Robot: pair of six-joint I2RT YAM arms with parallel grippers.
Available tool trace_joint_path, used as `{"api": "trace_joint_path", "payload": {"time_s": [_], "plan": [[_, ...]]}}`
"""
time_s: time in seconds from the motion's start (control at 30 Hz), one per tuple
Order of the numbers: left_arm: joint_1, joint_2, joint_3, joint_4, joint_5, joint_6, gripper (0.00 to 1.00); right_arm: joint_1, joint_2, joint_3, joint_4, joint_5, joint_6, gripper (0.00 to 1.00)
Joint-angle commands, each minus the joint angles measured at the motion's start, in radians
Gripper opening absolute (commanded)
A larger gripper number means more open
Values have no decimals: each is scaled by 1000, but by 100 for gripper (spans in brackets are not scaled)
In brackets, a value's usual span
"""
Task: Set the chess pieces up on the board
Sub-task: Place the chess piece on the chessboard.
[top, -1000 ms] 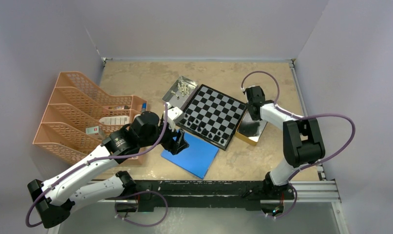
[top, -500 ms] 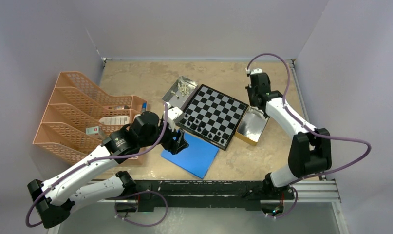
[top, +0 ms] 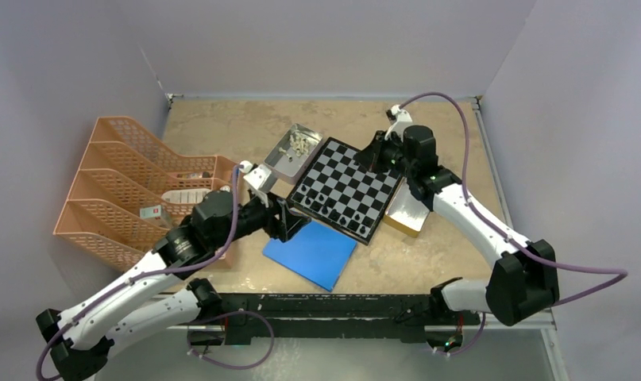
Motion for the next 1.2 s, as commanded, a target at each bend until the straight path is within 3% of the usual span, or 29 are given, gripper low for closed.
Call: {"api": "trace_joint_path", "payload": {"time_s": [0.0, 0.3, 0.53, 1.17], "plan": [[3, 94, 30, 200, -51, -13, 64, 24, -28, -82, 275, -249, 263, 5], [3, 296, 76, 511, -55, 89, 61, 79, -89, -207, 512, -318, 482, 5], [3, 416, 163, 498, -63, 141, 54, 83, -156, -235, 540, -349, 506, 5], [3, 462, 190, 475, 37, 204, 13, 84, -229, -312, 571, -427, 514, 4]]}}
